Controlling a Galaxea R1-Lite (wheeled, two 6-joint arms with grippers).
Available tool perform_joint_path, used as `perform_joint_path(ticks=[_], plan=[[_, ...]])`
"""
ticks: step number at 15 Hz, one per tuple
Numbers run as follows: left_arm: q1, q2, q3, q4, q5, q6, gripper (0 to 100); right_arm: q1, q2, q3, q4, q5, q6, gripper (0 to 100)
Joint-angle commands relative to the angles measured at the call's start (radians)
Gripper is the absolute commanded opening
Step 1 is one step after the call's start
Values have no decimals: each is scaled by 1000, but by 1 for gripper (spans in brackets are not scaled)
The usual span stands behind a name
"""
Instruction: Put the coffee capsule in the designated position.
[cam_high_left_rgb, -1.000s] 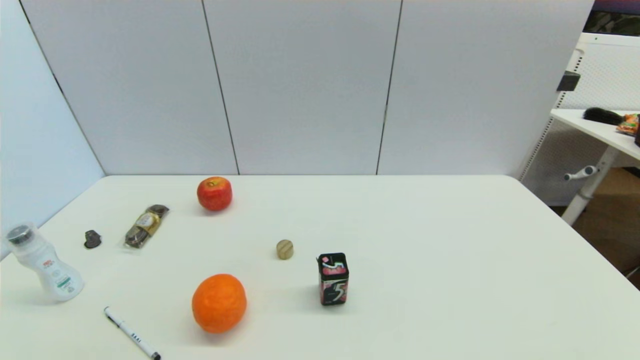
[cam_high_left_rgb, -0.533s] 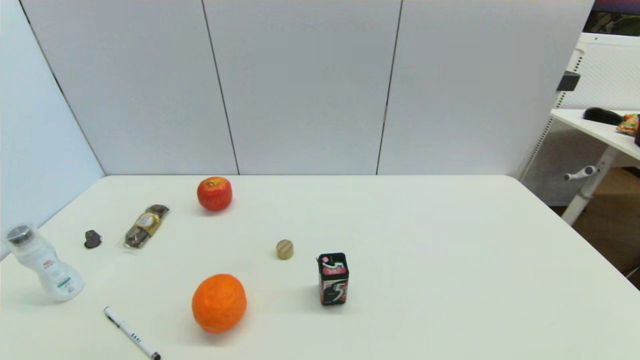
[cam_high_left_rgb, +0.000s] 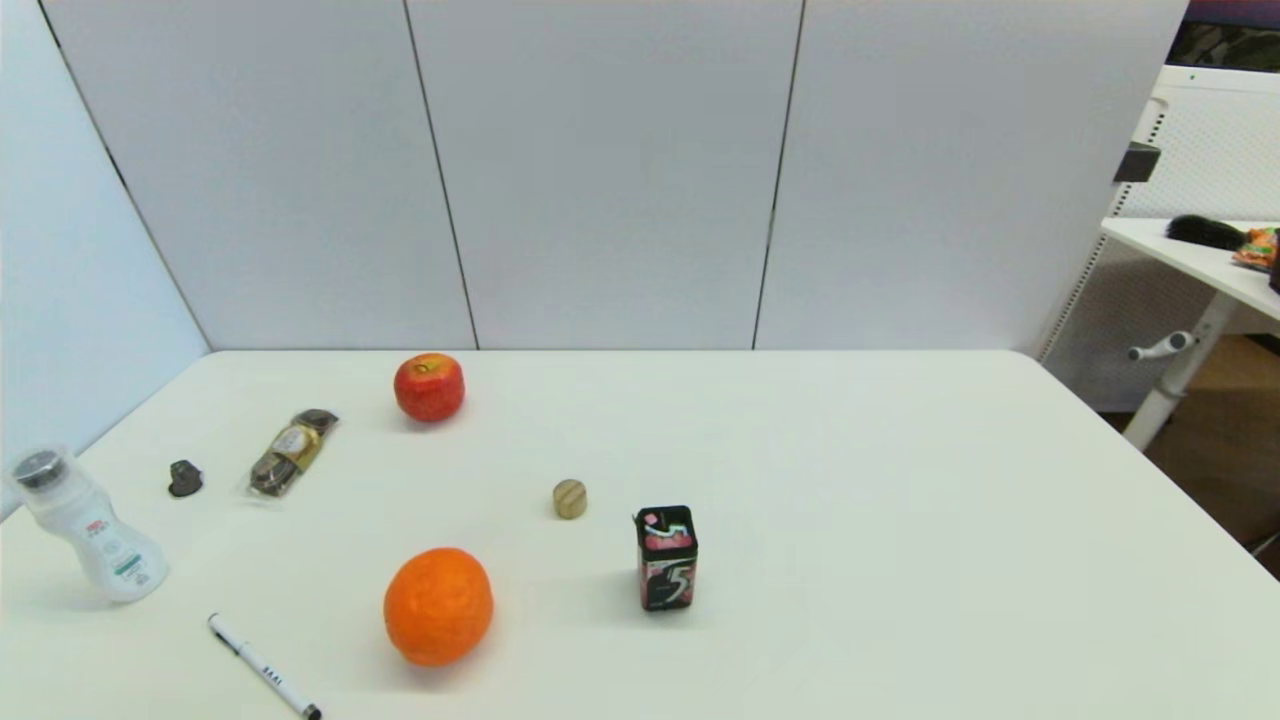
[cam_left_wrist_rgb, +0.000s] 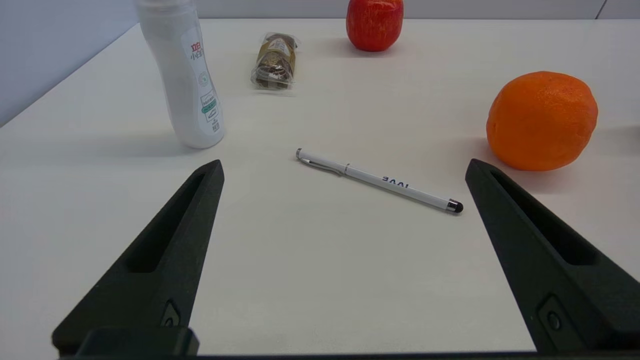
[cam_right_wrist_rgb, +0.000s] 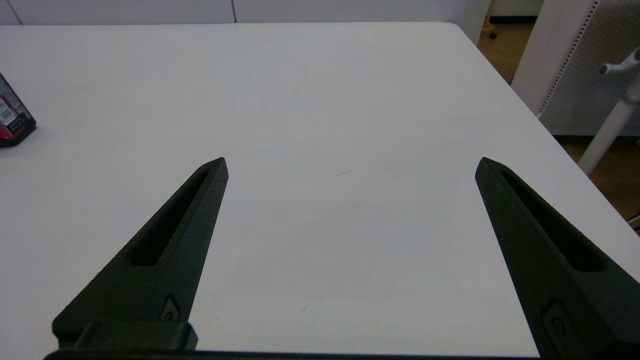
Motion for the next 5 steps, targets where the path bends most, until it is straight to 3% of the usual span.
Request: perform_joint_path(ticks=[1,5], plan=[[0,3,0,0,0,1,100,1,1,-3,12,-3,-5,100],[0,3,0,0,0,0,100,1,1,1,-3,0,-1,100]])
